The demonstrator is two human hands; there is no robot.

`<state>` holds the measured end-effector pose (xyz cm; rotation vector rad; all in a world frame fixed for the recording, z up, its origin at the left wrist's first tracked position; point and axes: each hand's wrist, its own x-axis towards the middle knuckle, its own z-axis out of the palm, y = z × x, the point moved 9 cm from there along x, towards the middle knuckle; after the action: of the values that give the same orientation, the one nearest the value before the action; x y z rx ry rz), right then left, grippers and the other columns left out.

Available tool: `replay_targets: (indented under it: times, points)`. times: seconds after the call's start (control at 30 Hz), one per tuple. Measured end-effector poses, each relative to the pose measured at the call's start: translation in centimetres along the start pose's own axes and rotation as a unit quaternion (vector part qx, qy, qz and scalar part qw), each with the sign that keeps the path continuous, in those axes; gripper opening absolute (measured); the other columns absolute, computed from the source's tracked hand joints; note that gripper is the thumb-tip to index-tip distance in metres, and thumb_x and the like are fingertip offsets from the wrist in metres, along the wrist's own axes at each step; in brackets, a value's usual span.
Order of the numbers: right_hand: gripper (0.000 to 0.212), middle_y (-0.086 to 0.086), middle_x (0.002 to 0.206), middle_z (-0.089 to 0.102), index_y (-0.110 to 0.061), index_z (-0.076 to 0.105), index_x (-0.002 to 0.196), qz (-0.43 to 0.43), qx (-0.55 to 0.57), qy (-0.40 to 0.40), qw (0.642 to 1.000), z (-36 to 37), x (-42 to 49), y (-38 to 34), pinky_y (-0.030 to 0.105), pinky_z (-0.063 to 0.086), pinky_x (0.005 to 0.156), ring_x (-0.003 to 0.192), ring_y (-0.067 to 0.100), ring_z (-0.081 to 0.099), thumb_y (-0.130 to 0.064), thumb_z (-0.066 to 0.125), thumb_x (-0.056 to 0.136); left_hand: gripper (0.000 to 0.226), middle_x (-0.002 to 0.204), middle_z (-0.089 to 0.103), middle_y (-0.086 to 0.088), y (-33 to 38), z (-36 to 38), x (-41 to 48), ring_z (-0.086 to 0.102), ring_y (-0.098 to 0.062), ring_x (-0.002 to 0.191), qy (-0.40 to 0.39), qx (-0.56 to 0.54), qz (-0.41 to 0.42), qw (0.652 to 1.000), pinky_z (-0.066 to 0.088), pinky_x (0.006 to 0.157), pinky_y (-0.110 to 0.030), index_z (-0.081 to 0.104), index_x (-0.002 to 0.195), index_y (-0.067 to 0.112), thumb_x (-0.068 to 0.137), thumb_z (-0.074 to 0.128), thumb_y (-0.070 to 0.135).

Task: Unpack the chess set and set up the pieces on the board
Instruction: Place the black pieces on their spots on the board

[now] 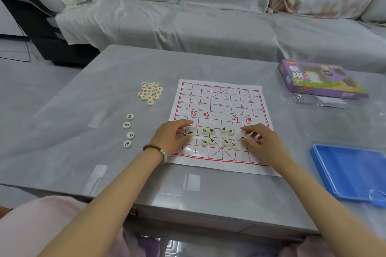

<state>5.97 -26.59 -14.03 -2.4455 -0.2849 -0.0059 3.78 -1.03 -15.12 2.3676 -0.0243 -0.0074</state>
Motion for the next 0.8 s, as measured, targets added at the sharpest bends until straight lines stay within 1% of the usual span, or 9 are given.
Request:
replay_targets:
  times: [0.13,0.2,0.3,0.4,0.5,0.6,0.67,0.73,0.8]
  points:
    - [0.026,-0.01,0.105,0.059,-0.028,0.061,0.111,-0.041,0.002,0.01,0.999,0.9,0.6,-2.6,0.006,0.034,0.073,0.09,0.005,0.052,-0.026,0.066,0.085,0.04,0.132,0.053,-0.002,-1.2,-3.3,-0.7,0.044,-0.019,0.122,0.045,0.097,0.041,0.993,0.034,0.101,-0.028,0.05,0.131,0.022,0.093,0.048,0.035]
    - [0.027,-0.011,0.107,0.058,-0.028,0.06,0.112,-0.063,0.006,-0.004,0.998,2.2,1.1,-4.8,0.007,0.035,0.075,0.092,0.005,0.052,-0.026,0.065,0.086,0.045,0.144,0.04,-0.003,-3.2,-4.9,-0.8,0.03,-0.021,0.135,0.047,0.154,0.03,0.986,0.022,0.11,-0.032,0.041,0.138,0.019,0.097,0.036,0.036]
    - [0.027,-0.01,0.11,0.057,-0.028,0.06,0.113,-0.102,0.016,-0.03,0.994,4.9,1.6,-8.9,0.009,0.038,0.079,0.094,0.004,0.052,-0.027,0.064,0.087,0.05,0.155,0.015,0.0,-7.3,-6.9,-1.1,0.007,-0.019,0.144,0.01,0.224,-0.037,0.974,0.007,0.115,-0.035,0.023,0.146,0.019,0.1,0.02,0.037]
    - [0.027,-0.009,0.116,0.056,-0.027,0.059,0.116,-0.13,0.026,-0.068,0.989,8.3,1.7,-12.9,0.019,0.043,0.089,0.1,0.005,0.052,-0.027,0.061,0.089,0.048,0.157,-0.002,0.002,-10.0,-7.2,-1.8,-0.006,-0.016,0.144,-0.062,0.253,-0.057,0.964,0.0,0.115,-0.032,0.008,0.148,0.022,0.101,0.015,0.029]
    - [0.029,-0.006,0.123,0.055,-0.025,0.058,0.12,-0.172,0.018,-0.094,0.981,11.3,1.5,-16.6,0.018,0.037,0.094,0.11,0.007,0.051,-0.027,0.058,0.091,0.048,0.156,-0.007,0.005,-11.2,-7.8,-2.5,-0.008,-0.014,0.143,-0.086,0.246,-0.057,0.964,-0.001,0.116,-0.031,0.002,0.149,0.023,0.101,0.008,0.027]
    - [0.034,-0.004,0.131,0.052,-0.021,0.055,0.126,-0.203,0.008,-0.131,0.97,14.3,1.2,-19.6,0.016,0.03,0.096,0.119,0.01,0.047,-0.026,0.056,0.092,0.048,0.156,-0.004,0.003,-11.9,-8.6,-2.4,-0.005,-0.015,0.144,-0.079,0.254,-0.035,0.963,0.001,0.116,-0.029,0.004,0.149,0.021,0.101,0.009,0.026]
    - [0.039,-0.003,0.139,0.047,-0.02,0.051,0.131,-0.227,-0.009,-0.155,0.961,16.2,1.0,-21.3,0.017,0.027,0.101,0.126,0.012,0.043,-0.027,0.055,0.093,0.05,0.156,-0.001,0.004,-12.7,-9.1,-2.6,-0.002,-0.014,0.144,-0.075,0.249,-0.027,0.965,0.001,0.115,-0.027,0.007,0.149,0.021,0.101,0.009,0.034]
    - [0.044,-0.003,0.145,0.041,-0.019,0.046,0.136,-0.235,-0.015,-0.179,0.955,17.8,0.9,-22.5,0.019,0.023,0.107,0.133,0.012,0.037,-0.029,0.053,0.094,0.065,0.156,0.002,0.006,-13.4,-9.6,-3.2,0.0,-0.012,0.144,-0.065,0.243,-0.018,0.968,0.0,0.115,-0.025,0.009,0.148,0.023,0.091,0.001,0.053]
    - [0.048,-0.002,0.148,0.037,-0.018,0.042,0.139,-0.238,-0.022,-0.192,0.952,19.0,1.0,-23.3,0.021,0.02,0.11,0.136,0.012,0.032,-0.03,0.051,0.095,0.083,0.156,0.004,0.006,-13.9,-10.2,-4.2,0.002,-0.01,0.143,-0.058,0.24,-0.011,0.969,-0.001,0.114,-0.022,0.009,0.148,0.023,0.077,-0.008,0.061]
